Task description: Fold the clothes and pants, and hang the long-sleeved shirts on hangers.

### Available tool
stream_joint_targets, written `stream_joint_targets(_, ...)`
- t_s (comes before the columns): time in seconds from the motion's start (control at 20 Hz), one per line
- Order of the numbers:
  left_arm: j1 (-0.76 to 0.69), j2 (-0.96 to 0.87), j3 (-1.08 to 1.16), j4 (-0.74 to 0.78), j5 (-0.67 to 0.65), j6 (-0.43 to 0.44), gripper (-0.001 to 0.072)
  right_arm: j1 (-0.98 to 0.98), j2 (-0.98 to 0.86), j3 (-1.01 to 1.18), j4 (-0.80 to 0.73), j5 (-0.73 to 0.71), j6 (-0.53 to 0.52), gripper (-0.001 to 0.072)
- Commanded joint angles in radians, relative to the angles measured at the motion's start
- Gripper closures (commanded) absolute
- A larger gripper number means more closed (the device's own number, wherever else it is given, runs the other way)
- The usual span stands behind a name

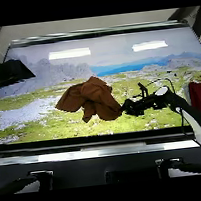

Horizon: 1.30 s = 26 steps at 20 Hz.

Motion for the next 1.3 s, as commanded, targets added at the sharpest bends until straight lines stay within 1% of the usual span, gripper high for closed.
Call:
stream_joint_targets(0.0,0.001,0.001,-0.002,0.000,0.001,-0.002,0.0127,0.005,-0.042,-0.002,0.081,-0.021,-0.015,0.0216)
stream_joint_targets(0.2,0.001,0.001,-0.002,0.001,0.002,-0.001,0.0127,0.039,-0.062,-0.002,0.095,-0.038,-0.020,0.0235)
stream_joint_targets(0.25,0.001,0.001,-0.002,0.001,0.001,-0.001,0.0127,0.059,-0.063,-0.002,0.091,-0.051,-0.019,0.0268)
stream_joint_targets(0.35,0.001,0.001,-0.002,0.001,0.001,-0.001,0.0127,0.096,-0.063,-0.002,0.091,-0.071,-0.020,0.0491)
stream_joint_targets(0.4,0.002,0.001,-0.002,0.003,0.000,0.002,0.0126,0.097,-0.063,-0.002,0.092,-0.071,-0.019,0.0663)
stream_joint_targets(0.5,0.018,0.001,-0.003,0.041,0.000,0.009,0.0126,0.095,-0.051,-0.002,0.082,-0.070,-0.021,0.0676)
stream_joint_targets(0.6,0.069,0.002,-0.060,0.092,0.017,0.046,0.0126,0.095,-0.023,-0.002,0.065,-0.058,-0.019,0.0676)
stream_joint_targets(0.7,0.166,0.002,-0.212,0.058,0.106,0.089,0.0126,0.096,0.010,-0.002,0.065,-0.022,-0.019,0.0676)
stream_joint_targets(0.75,0.219,0.002,-0.312,-0.003,0.176,0.126,0.0126,0.096,0.026,-0.002,0.064,-0.003,-0.019,0.0676)
stream_joint_targets(0.8,0.272,0.002,-0.419,-0.097,0.265,0.184,0.0126,0.096,0.042,-0.002,0.065,0.013,-0.019,0.0676)
stream_joint_targets(0.85,0.325,0.000,-0.532,-0.217,0.359,0.271,0.0126,0.096,0.060,-0.002,0.065,0.029,-0.019,0.0676)
stream_joint_targets(0.9,0.370,-0.008,-0.629,-0.336,0.425,0.374,0.0126,0.096,0.074,-0.002,0.064,0.048,-0.019,0.0676)
stream_joint_targets(1.0,0.430,-0.053,-0.748,-0.510,0.470,0.548,0.0124,0.096,0.093,-0.002,0.064,0.076,-0.020,0.0676)
stream_joint_targets(1.1,0.450,-0.127,-0.792,-0.585,0.484,0.652,0.0125,0.096,0.109,-0.002,0.064,0.097,-0.020,0.0676)
stream_joint_targets(1.25,0.450,-0.253,-0.791,-0.627,0.503,0.756,0.0124,0.096,0.132,-0.002,0.064,0.114,-0.019,0.0676)
